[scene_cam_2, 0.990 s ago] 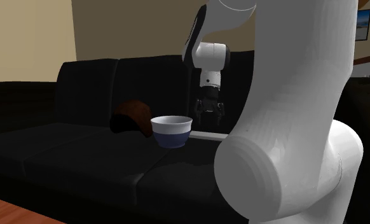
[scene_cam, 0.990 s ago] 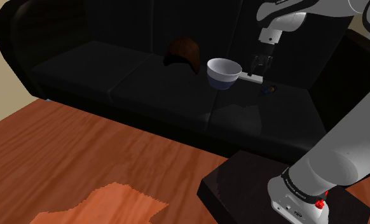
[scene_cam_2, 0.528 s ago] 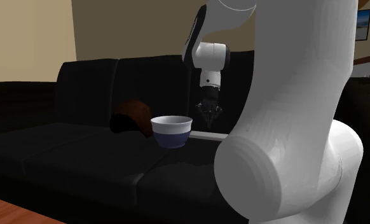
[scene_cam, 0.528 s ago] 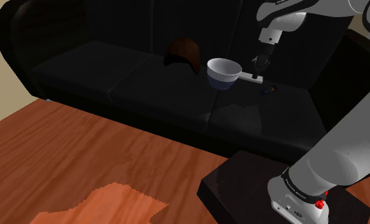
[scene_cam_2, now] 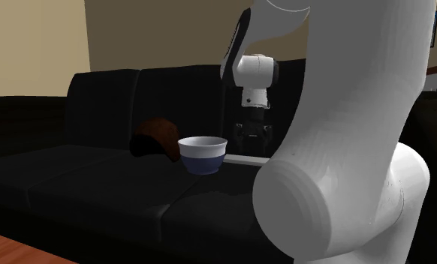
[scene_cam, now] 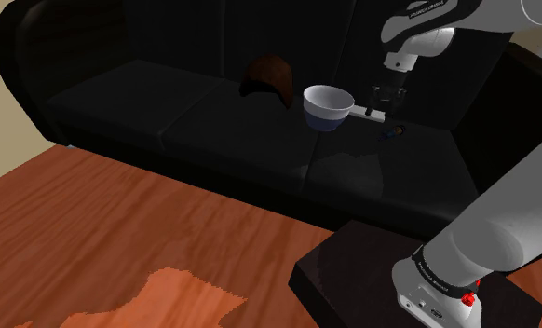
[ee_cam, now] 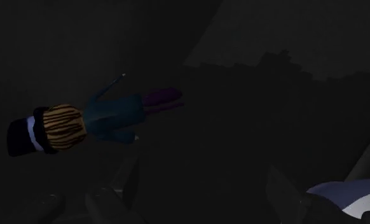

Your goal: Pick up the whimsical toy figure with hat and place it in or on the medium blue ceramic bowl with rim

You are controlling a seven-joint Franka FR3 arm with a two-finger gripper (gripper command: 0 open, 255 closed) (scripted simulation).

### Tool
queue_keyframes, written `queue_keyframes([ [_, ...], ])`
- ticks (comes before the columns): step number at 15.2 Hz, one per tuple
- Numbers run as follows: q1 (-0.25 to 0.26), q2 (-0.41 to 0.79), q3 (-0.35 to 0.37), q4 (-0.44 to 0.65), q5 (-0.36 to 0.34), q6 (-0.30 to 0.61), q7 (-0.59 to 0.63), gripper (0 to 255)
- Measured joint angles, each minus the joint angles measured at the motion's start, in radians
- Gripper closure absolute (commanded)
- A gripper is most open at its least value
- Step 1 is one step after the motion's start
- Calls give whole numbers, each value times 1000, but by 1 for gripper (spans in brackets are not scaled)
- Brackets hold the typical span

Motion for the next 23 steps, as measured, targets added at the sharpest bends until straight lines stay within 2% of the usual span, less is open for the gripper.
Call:
queue_keyframes([
  [2, -15, -48, -4, -94, -70, 133, 254, 0],
  [5, -63, -121, 16, -250, -234, 320, 701, 0],
  [6, -80, -135, 25, -281, -281, 356, 822, 0],
  [7, -91, -139, 28, -298, -305, 380, 884, 0],
  [10, -99, -118, 28, -324, -320, 434, 938, 0],
  [14, -101, -71, 19, -338, -308, 495, 932, 0],
  [20, -102, -65, 18, -341, -306, 505, 932, 0],
  [21, -102, -65, 18, -341, -306, 505, 932, 255],
  [23, -100, -68, 19, -338, -306, 508, 932, 255],
])
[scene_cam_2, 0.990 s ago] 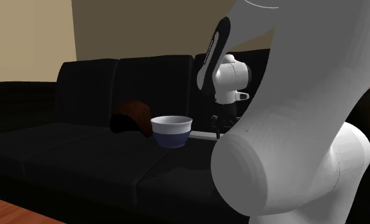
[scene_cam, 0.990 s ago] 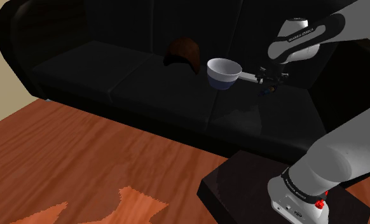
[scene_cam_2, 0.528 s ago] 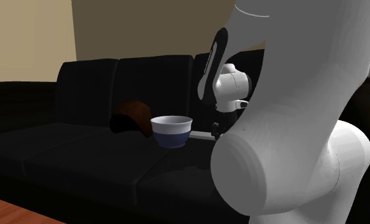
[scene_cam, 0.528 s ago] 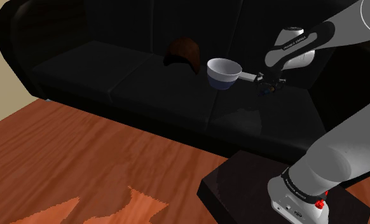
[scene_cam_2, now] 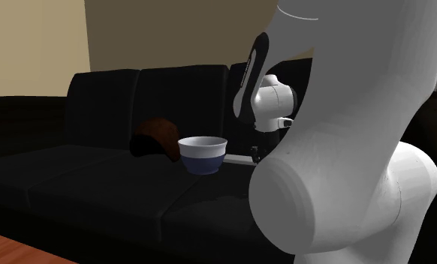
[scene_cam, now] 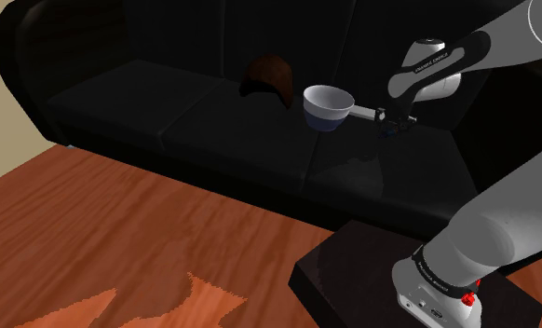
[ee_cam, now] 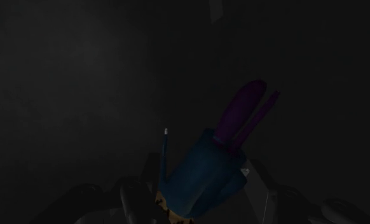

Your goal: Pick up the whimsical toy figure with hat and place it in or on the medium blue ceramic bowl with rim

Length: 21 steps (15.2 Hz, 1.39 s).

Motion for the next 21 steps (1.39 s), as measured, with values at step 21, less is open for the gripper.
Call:
queue_keyframes([
  [21, -3, -113, 17, 67, -26, -183, 5, 255],
])
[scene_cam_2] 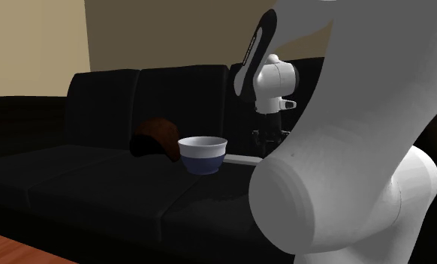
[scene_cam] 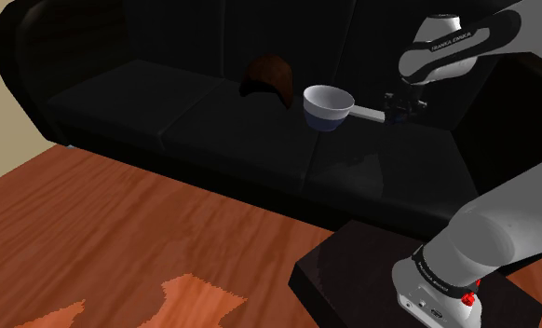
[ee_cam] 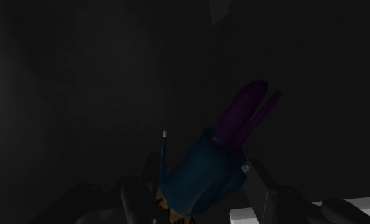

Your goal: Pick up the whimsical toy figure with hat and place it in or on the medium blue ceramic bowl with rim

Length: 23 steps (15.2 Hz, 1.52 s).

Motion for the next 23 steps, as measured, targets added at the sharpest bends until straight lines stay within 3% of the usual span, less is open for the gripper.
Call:
queue_keyframes([
  [23, 8, -112, 42, 211, 5, -320, -17, 255],
])
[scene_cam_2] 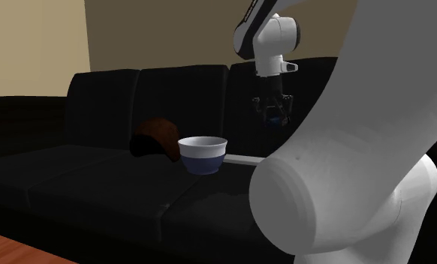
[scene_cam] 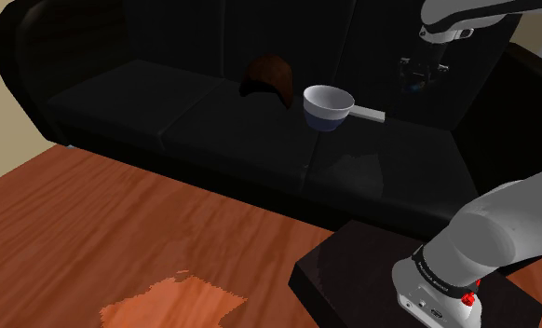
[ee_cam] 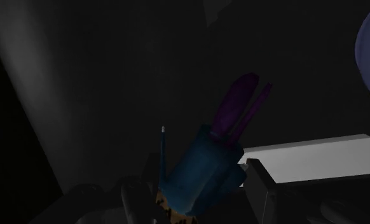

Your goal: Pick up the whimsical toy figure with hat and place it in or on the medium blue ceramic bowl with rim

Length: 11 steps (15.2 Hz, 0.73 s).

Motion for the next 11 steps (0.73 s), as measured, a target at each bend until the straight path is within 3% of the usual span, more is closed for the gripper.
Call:
queue_keyframes([
  [11, 91, 138, 111, 150, 66, -49, 160, 255],
])
